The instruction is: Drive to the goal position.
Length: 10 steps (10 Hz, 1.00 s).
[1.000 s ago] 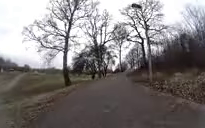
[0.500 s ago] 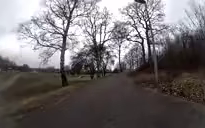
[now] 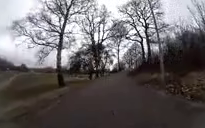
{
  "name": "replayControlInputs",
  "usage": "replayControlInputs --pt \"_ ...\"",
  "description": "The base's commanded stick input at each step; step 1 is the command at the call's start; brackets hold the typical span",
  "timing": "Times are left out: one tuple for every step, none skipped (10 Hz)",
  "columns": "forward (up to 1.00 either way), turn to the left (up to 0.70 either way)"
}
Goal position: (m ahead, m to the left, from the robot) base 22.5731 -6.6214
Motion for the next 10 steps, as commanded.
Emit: replayControlInputs --pt "1.00 0.00" --pt "1.00 0.00" --pt "1.00 0.00" --pt "1.00 0.00" --pt "1.00 0.00" --pt "1.00 0.00" --pt "1.00 0.00" --pt "1.00 0.00" --pt "1.00 0.00" --pt "1.00 -0.20"
